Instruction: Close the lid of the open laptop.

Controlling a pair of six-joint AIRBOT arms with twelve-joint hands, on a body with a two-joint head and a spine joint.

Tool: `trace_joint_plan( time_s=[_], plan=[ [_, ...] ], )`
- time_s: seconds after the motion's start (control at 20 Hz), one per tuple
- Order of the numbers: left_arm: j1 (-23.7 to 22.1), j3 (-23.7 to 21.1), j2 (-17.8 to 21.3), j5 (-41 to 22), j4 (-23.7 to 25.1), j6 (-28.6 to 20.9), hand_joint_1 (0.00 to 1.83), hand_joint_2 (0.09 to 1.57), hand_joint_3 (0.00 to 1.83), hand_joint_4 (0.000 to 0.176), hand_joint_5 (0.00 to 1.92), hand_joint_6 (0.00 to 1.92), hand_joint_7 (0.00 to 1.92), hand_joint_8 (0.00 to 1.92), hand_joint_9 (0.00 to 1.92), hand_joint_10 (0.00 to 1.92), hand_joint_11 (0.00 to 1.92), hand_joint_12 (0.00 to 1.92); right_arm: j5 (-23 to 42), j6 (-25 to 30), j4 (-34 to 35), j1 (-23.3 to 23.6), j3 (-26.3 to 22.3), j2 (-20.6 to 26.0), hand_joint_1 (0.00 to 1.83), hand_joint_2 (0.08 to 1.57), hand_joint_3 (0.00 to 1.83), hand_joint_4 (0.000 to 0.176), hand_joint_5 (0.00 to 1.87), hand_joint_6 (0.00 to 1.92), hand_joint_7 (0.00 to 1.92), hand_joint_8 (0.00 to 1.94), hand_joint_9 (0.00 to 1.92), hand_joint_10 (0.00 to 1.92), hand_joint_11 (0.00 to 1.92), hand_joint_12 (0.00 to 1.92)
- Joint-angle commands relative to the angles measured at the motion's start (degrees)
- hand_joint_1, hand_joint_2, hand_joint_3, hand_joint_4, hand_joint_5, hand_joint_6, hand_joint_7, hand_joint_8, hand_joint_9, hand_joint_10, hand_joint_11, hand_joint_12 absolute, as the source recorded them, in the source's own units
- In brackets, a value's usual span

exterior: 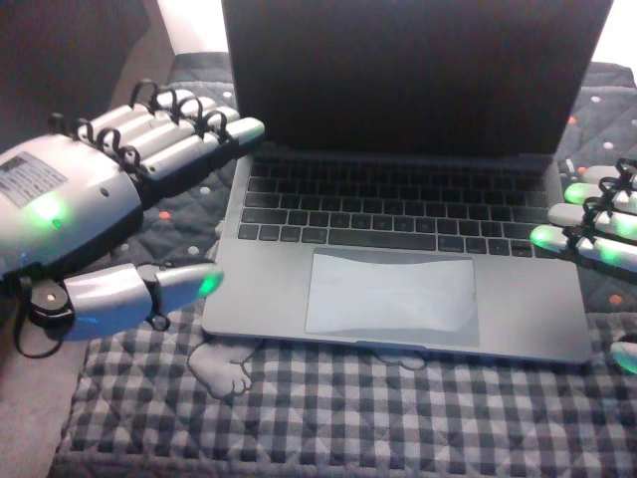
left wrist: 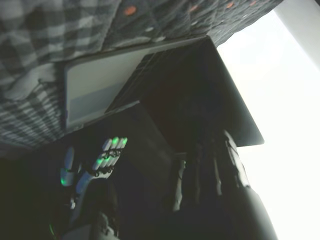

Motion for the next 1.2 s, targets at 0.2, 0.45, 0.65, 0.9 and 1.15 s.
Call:
trace_joint_plan(
  time_s=[0.2, 0.45, 0.65, 0.9, 1.15],
  plan=[
    [-0.23, -1.23, 0.13, -4.68, 4.17, -2.87, 0.10, 1.48, 0.00, 0.057, 0.04, 0.00, 0.07, 0.00, 0.05, 0.01, 0.00, 0.41, 6.23, -0.13, 0.84, 0.54, 0.18, 0.71, 0.00, 1.36, 0.02, 0.001, 0.00, 0.00, 0.00, 0.00, 0.00, 0.00, 0.00, 0.00],
    [1.72, -0.60, -2.30, -0.81, 4.97, -5.29, 0.24, 1.45, 0.00, 0.068, 0.15, 0.03, 0.23, 0.02, 0.17, 0.08, 0.00, 0.76, 7.01, -0.13, 0.86, 0.55, 0.19, 0.72, 0.00, 1.33, 0.00, 0.059, 0.00, 0.00, 0.00, 0.00, 0.00, 0.00, 0.00, 0.00],
    [2.81, 0.05, -4.07, 1.55, 5.09, -6.25, 0.29, 1.45, 0.00, 0.000, 0.16, 0.02, 0.27, 0.03, 0.18, 0.14, 0.00, 0.77, 7.81, -0.13, 0.91, 0.55, 0.19, 0.79, 0.00, 1.37, 0.02, 0.098, 0.00, 0.00, 0.00, 0.00, 0.00, 0.00, 0.00, 0.00],
    [3.82, 1.61, -7.50, 5.76, 4.95, -7.51, 0.30, 1.45, 0.00, 0.010, 0.22, 0.00, 0.30, 0.01, 0.12, 0.37, 0.00, 0.89, 10.08, -0.12, 1.10, 0.56, 0.19, 1.00, 0.03, 1.41, 0.02, 0.097, 0.00, 0.00, 0.00, 0.00, 0.00, 0.00, 0.00, 0.00],
    [4.52, 2.56, -9.55, 7.99, 5.09, -8.78, 0.32, 1.46, 0.00, 0.000, 0.22, 0.00, 0.30, 0.00, 0.11, 0.35, 0.00, 0.41, 11.73, -0.11, 1.10, 1.18, 0.24, 0.99, 0.15, 1.42, 0.01, 0.098, 0.00, 0.00, 0.00, 0.00, 0.00, 0.00, 0.00, 0.00]
  ],
)
